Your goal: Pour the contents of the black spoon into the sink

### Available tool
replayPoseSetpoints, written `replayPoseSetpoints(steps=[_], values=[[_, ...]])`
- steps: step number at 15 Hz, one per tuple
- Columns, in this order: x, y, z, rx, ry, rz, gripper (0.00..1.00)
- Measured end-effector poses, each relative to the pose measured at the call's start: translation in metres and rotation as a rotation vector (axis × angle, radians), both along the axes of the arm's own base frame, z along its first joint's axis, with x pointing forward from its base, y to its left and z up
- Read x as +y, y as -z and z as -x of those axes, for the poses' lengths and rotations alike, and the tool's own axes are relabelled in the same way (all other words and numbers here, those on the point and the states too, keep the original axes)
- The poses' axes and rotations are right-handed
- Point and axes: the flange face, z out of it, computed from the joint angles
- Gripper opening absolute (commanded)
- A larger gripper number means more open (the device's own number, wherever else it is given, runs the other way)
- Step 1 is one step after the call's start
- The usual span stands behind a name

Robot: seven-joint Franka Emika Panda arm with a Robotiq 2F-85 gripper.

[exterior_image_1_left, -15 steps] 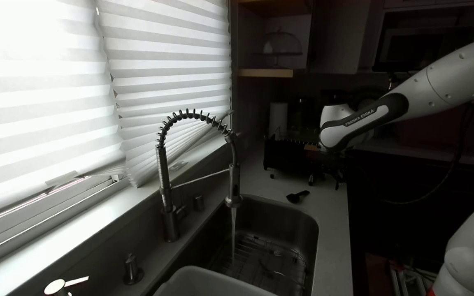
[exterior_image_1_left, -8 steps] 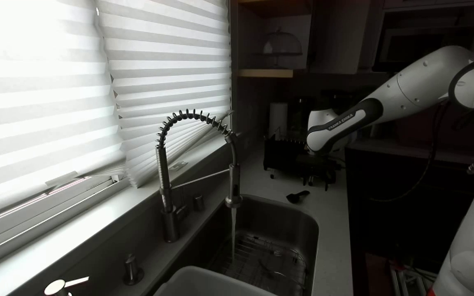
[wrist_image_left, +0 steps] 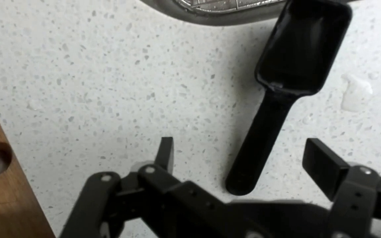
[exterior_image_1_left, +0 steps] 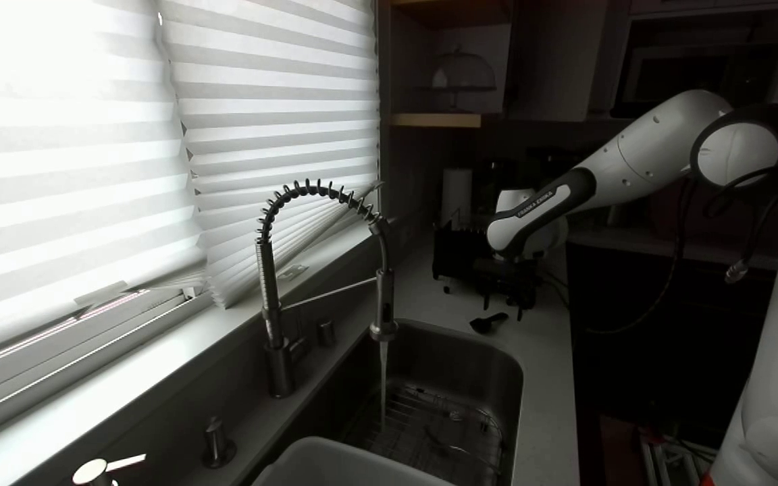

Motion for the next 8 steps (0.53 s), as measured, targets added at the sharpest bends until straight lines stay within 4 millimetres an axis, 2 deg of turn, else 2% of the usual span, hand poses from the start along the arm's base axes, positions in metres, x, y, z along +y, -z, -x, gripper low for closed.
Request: replayPoseSetpoints(steps=[1, 3, 6, 8], values=[[-0.001, 0.002, -0.003, -0.006, 0.005, -0.006, 0.93], [-0.003, 0.005, -0.007, -0.015, 0.017, -0.018, 0.8], [-0.004, 0.008, -0.014, -0.026, 0.034, -0.032, 0.67], [-0.006, 0.01, -0.017, -0.032, 0.045, -0.04, 0.84]])
